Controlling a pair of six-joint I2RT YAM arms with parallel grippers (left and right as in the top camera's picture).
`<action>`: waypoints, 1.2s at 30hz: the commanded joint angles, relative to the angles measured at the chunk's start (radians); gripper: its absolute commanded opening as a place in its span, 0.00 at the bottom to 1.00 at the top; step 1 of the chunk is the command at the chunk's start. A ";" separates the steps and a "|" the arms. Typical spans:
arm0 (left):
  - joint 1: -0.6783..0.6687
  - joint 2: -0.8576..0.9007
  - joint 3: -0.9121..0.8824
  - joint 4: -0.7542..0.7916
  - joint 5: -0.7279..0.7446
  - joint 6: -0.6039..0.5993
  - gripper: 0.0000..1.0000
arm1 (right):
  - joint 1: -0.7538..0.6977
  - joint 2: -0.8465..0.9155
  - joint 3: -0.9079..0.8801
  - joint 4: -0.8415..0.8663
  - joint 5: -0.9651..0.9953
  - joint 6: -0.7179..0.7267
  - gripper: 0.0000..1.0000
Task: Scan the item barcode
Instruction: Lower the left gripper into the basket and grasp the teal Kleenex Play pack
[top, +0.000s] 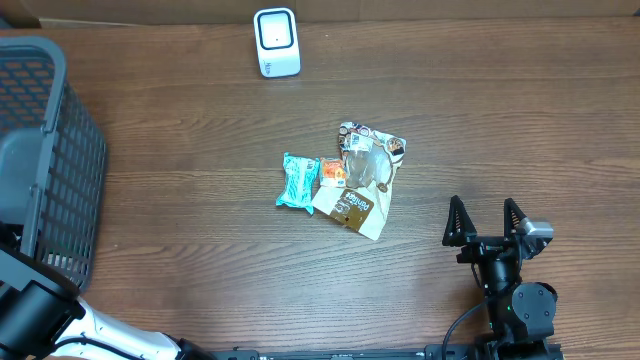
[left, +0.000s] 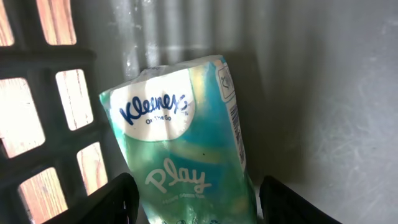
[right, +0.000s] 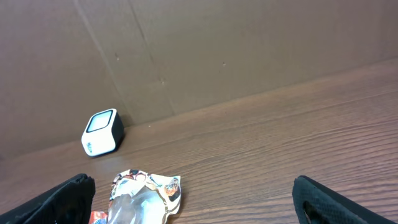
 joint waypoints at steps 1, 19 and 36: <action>0.003 0.013 -0.005 0.005 0.012 -0.005 0.65 | -0.006 -0.008 -0.011 0.004 0.002 -0.001 1.00; 0.003 0.014 -0.124 0.129 0.015 -0.005 0.49 | -0.006 -0.008 -0.011 0.004 0.002 -0.001 1.00; 0.003 0.014 0.140 -0.064 0.195 0.063 0.22 | -0.006 -0.008 -0.011 0.004 0.002 -0.001 1.00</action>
